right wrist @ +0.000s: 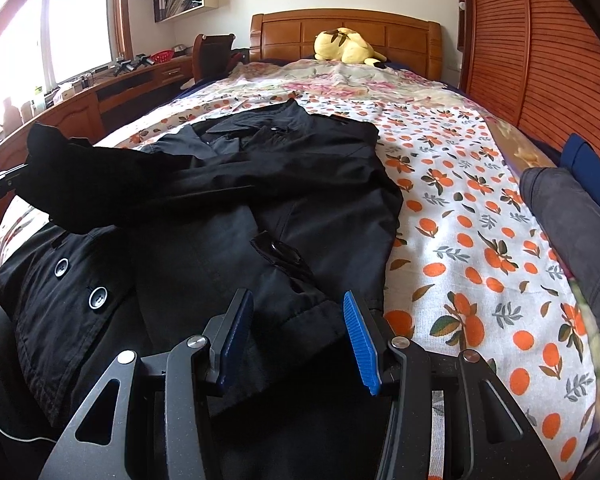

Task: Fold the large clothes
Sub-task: 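Fold the hem up over the coat toward the collar with the left tool, release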

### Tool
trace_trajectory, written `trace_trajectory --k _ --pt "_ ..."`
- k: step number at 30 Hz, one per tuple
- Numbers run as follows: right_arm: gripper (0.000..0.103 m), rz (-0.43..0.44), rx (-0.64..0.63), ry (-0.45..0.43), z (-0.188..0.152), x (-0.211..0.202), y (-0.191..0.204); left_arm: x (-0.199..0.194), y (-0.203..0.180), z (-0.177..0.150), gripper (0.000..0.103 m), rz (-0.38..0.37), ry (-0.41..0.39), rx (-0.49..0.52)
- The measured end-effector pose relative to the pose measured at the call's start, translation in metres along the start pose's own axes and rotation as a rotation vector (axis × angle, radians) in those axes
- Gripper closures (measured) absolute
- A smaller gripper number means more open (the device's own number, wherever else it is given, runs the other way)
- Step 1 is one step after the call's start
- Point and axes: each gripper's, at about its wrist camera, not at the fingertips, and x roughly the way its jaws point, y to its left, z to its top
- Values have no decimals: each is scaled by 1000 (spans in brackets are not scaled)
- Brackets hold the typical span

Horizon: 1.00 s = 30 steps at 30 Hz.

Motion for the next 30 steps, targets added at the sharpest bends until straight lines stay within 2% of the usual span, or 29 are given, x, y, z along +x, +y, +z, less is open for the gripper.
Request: trace_trajectory --k 7,11,17,18,19,20,21,24,30 --pt "54 -11 -2 2 -2 0 -1 3 14 -14 98 30 24 1" --pt "54 -22 -3 -14 -3 -3 0 5 28 -26 98 61 66 -24" --pt "54 -21 -3 -20 -4 -5 0 -13 33 -36 98 72 57 -30" --pt "54 -19 -3 -19 -4 -5 0 -13 32 -36 92 74 55 -25" --pt "54 -19 -4 -19 -5 -5 0 -14 32 -36 73 73 51 -15" --pt "54 -18 -5 -21 -5 -6 1 -15 33 -36 64 68 47 -15" --pt "54 -17 -6 -22 -4 -5 1 -15 35 -37 60 57 44 -20" --pt "54 -17 -11 -27 -5 -6 1 -9 42 -39 60 30 72 -53" --pt "54 -18 -17 -20 -5 -3 1 12 53 -51 60 37 144 -98"
